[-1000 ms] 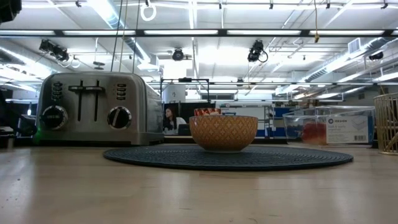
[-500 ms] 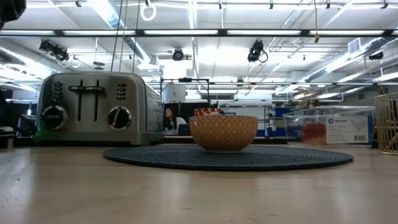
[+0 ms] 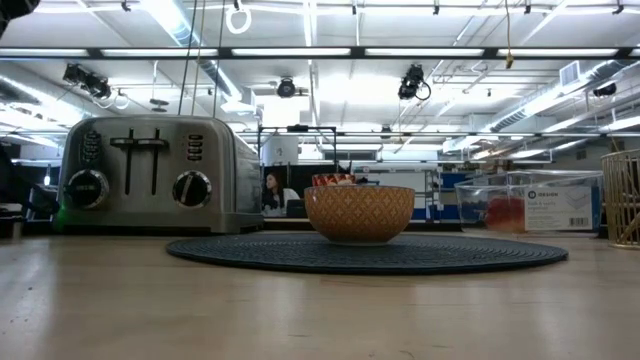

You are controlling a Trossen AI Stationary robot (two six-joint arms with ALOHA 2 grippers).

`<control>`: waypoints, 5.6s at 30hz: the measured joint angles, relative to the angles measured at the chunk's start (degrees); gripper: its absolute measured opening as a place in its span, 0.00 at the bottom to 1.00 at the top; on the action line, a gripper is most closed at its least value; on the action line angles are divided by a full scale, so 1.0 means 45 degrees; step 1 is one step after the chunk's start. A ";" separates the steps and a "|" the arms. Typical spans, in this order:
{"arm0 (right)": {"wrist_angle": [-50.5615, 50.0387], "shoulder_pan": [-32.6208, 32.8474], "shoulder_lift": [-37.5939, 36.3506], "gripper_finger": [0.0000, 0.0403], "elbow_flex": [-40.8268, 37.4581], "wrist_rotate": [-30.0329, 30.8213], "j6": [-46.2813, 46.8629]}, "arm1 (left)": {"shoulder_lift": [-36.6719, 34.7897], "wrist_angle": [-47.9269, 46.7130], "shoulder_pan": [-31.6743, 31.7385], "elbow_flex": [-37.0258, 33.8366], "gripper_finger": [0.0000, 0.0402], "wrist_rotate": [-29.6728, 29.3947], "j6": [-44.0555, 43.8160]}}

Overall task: Arrange a breakfast setting
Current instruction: Pour the cereal from the cereal box into the blue bowl, then put the orange cup of milk on the blue table mat to the top right of the blue bowl

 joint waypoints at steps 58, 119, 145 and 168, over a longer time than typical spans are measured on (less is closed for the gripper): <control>0.0018 0.2066 0.0000 0.90 0.0000 0.1038 0.0267 | 0.1906 -0.1608 -0.2526 0.0719 0.01 -0.1732 -0.6978; -0.0080 0.2207 0.0000 0.90 0.0000 0.1241 0.0547 | 0.1776 0.1359 -0.2473 0.0738 0.34 -0.2120 -0.4749; -0.0075 0.2212 0.0000 0.90 0.0000 0.0969 0.0188 | 0.1217 0.1759 -0.1146 0.0753 0.40 -0.2772 -0.2413; -0.9072 0.2526 -0.1695 0.89 0.0000 -0.0376 0.5292 | 0.1034 0.2899 0.8890 0.0991 0.40 -0.4826 0.2764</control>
